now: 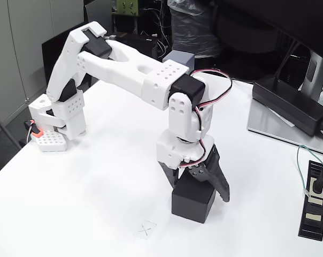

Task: Stack the three blocks in an ordered color.

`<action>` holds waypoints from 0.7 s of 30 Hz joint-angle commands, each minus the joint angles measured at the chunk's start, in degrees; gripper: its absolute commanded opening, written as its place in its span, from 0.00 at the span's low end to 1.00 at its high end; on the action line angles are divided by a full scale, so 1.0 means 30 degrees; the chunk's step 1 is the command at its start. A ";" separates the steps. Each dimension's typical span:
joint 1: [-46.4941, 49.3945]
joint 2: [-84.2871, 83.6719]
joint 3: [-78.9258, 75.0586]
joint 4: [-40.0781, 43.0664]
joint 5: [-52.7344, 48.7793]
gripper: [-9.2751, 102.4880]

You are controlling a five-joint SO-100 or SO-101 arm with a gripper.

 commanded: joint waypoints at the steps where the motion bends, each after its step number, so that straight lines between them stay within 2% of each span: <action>1: -0.0117 0.0293 -0.0703 0.0088 0.0176 0.31; 5: -0.0469 0.0352 -0.0703 0.0146 0.0000 0.19; 10: -0.2314 0.1377 -0.0674 0.0205 -0.0088 0.10; 21: -0.8936 0.6973 -0.0703 0.3281 -0.0029 0.08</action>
